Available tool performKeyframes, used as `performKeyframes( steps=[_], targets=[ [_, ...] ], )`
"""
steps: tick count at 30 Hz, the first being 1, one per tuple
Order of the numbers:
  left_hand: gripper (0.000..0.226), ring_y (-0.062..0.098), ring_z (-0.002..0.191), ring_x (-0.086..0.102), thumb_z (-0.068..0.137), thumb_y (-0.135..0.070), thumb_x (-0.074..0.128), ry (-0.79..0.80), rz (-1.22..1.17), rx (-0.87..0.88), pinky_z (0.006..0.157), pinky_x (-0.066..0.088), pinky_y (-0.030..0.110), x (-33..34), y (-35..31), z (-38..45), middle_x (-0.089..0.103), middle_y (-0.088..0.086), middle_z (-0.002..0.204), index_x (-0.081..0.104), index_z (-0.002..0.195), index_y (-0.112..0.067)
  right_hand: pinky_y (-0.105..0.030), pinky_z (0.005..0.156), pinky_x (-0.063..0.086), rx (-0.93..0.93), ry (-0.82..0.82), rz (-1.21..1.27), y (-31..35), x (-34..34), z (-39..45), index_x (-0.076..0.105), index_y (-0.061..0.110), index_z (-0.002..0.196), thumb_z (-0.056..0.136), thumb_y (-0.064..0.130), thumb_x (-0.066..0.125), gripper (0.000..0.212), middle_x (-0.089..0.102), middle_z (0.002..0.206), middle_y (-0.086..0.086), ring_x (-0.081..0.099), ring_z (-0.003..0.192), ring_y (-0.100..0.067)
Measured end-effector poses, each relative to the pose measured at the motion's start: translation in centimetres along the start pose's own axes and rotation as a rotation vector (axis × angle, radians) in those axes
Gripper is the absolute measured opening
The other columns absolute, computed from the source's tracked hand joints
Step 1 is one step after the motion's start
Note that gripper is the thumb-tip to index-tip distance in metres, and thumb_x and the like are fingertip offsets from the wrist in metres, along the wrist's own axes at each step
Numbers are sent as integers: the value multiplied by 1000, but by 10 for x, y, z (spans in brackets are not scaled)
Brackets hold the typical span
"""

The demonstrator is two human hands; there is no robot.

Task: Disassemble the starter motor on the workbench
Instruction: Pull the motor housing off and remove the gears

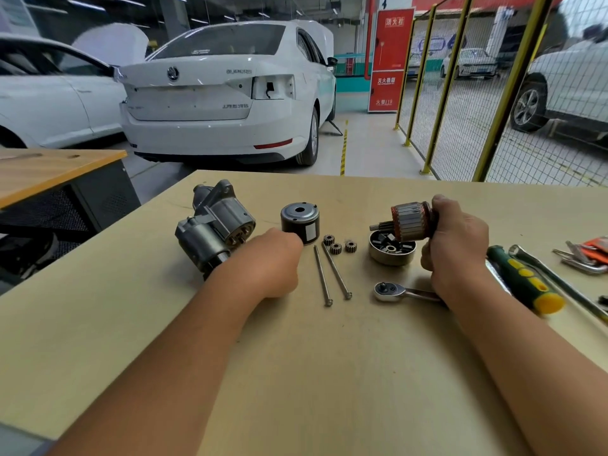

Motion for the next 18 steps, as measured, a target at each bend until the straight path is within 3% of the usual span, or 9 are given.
performKeyframes(
  steps=[4, 8, 11, 12, 14, 16, 18],
  targets=[
    [32, 12, 81, 62, 97, -23, 63, -86, -392, 25, 58, 42, 22, 12, -3, 12, 62, 1, 112, 63, 129, -24, -24, 41, 27, 14, 4, 9, -2, 1, 1, 59, 26, 43, 78, 52, 58, 43, 40, 46, 2, 32, 37, -15],
    [25, 8, 54, 67, 100, -10, 62, -132, -734, -26, 47, 53, 25, 20, 1, 18, 68, 5, 89, 63, 119, -25, -24, 41, 26, 14, 12, 18, -3, 1, 3, 57, 25, 43, 79, 50, 59, 43, 37, 46, 1, 30, 36, -15],
    [32, 9, 47, 67, 99, 2, 55, -143, -828, -69, 45, 52, 23, 24, 4, 20, 68, 9, 86, 62, 114, -25, -24, 41, 27, 13, 9, -3, -4, 2, 4, 58, 26, 43, 79, 49, 59, 43, 39, 49, -1, 32, 37, -16],
    [33, 10, 50, 68, 98, 3, 55, -173, -831, -90, 47, 53, 24, 25, 5, 22, 68, 9, 89, 63, 114, -25, -25, 41, 27, 6, 7, -9, -4, 2, 5, 57, 25, 44, 79, 50, 59, 43, 40, 50, -2, 32, 38, -16],
    [30, 18, 76, 71, 95, -3, 61, -303, -796, -159, 62, 58, 32, 27, 4, 28, 67, 7, 103, 63, 117, -23, -29, 45, 29, -35, 16, -44, -2, 1, 6, 56, 24, 45, 77, 53, 60, 43, 40, 54, -5, 35, 45, -18],
    [31, 21, 97, 61, 93, -20, 71, -440, -786, -249, 74, 48, 29, 29, 4, 35, 60, 3, 116, 57, 121, -23, -36, 51, 32, -116, 40, -119, 5, 2, 9, 58, 24, 48, 75, 57, 59, 42, 41, 58, -6, 38, 56, -23],
    [45, 21, 104, 54, 90, -32, 76, -511, -850, -282, 80, 43, 29, 32, 2, 44, 53, 3, 120, 52, 126, -22, -38, 53, 32, -197, 91, -156, 18, 7, 14, 61, 24, 51, 75, 58, 59, 42, 43, 58, -5, 39, 59, -24]
  ],
)
Point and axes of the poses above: each hand's wrist, its own z-axis towards the middle knuckle, its own x-axis out of the palm, y = z × x, the point moved 2 cm from there along z, towards the middle knuckle
